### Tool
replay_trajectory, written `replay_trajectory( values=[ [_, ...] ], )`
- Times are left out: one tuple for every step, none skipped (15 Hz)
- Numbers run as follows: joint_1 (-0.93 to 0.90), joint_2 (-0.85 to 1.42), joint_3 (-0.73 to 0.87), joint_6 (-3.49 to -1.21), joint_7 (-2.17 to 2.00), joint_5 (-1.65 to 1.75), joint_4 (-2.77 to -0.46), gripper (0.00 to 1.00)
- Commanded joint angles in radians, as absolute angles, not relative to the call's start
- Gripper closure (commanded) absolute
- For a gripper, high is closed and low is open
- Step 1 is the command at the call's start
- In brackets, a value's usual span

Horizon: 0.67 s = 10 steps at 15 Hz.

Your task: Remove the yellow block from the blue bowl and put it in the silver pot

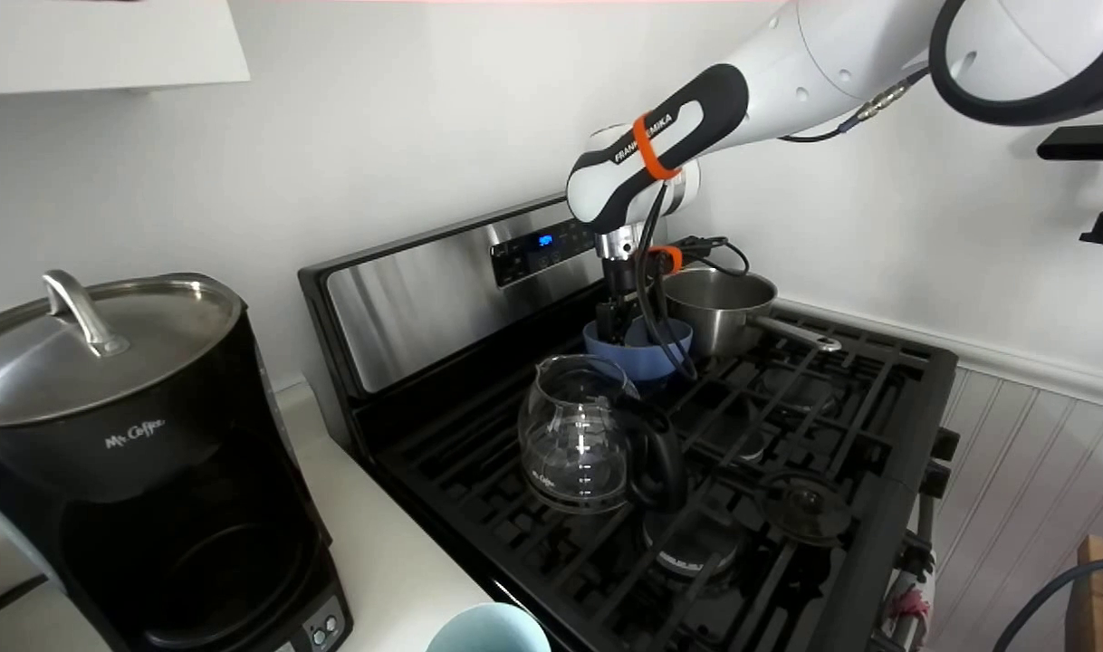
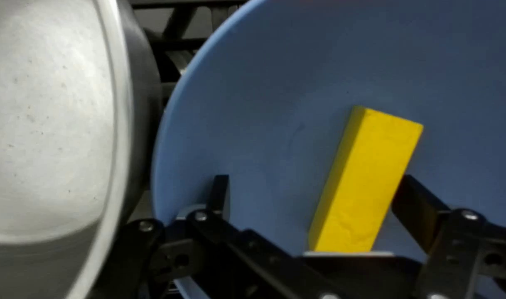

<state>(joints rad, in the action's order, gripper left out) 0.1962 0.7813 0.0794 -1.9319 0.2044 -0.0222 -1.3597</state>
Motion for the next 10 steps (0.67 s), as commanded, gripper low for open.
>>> replay_trajectory(
  values=[
    [0.225,0.832,0.056,-1.883,0.222,-0.043,-1.278,0.08],
    [0.226,0.836,0.055,-1.879,0.222,-0.042,-1.27,0.26],
    [0.226,0.841,0.055,-1.874,0.219,-0.041,-1.26,0.32],
    [0.226,0.845,0.055,-1.872,0.218,-0.04,-1.254,0.41],
    [0.226,0.846,0.055,-1.872,0.217,-0.039,-1.249,0.47],
    [0.226,0.847,0.055,-1.873,0.217,-0.038,-1.247,0.54],
    [0.225,0.847,0.055,-1.874,0.216,-0.037,-1.246,0.62],
    [0.224,0.844,0.055,-1.876,0.218,-0.036,-1.251,0.68],
    [0.223,0.841,0.055,-1.874,0.219,-0.035,-1.255,0.77],
    [0.22,0.835,0.055,-1.871,0.218,-0.032,-1.262,0.83]
  ],
)
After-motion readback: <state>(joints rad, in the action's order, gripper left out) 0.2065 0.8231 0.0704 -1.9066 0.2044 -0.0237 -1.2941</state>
